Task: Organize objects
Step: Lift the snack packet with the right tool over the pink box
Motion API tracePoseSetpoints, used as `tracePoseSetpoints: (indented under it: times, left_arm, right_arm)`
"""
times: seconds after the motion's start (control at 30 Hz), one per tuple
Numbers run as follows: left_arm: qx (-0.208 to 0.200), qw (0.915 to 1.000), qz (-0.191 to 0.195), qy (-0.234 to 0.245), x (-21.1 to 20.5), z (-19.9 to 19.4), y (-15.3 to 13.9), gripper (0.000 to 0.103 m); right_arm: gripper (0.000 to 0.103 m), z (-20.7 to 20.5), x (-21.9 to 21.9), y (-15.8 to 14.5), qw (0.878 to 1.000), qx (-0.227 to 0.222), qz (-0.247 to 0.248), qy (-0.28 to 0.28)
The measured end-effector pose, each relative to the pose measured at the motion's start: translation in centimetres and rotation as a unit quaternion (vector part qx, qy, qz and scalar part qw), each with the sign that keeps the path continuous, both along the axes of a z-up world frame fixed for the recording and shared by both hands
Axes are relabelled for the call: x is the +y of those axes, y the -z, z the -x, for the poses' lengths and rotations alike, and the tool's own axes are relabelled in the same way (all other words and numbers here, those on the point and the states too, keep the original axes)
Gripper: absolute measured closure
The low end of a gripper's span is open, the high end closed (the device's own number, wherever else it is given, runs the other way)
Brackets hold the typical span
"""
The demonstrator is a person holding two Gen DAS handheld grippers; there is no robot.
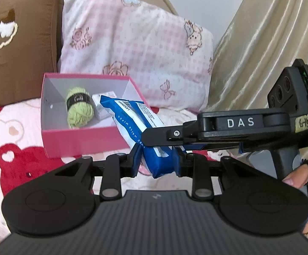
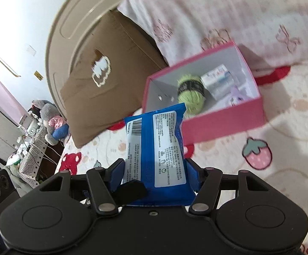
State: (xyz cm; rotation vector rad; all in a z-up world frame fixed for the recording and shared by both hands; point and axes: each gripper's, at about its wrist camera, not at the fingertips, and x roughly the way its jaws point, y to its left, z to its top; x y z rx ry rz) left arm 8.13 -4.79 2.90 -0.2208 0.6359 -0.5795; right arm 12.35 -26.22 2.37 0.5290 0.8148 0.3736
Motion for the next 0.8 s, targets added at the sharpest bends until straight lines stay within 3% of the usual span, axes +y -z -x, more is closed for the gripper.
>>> tracePoseSetpoints:
  times: [0.37,0.8]
  left_arm:
    - [-0.031,0.9995,0.003,-0.006,1.1,-2.5,-4.2,0.073]
    - [0.013,0.9992,0.021,-0.031,2.7,-10.3,-5.0,0.072]
  right_arm:
    - [0.036,-2.1,1.4,-4.7,0.999,-0.047,0.019,0.007]
    - [0.037,-8.5,2.0,-6.8,0.998,-0.055,0.040,-0.002]
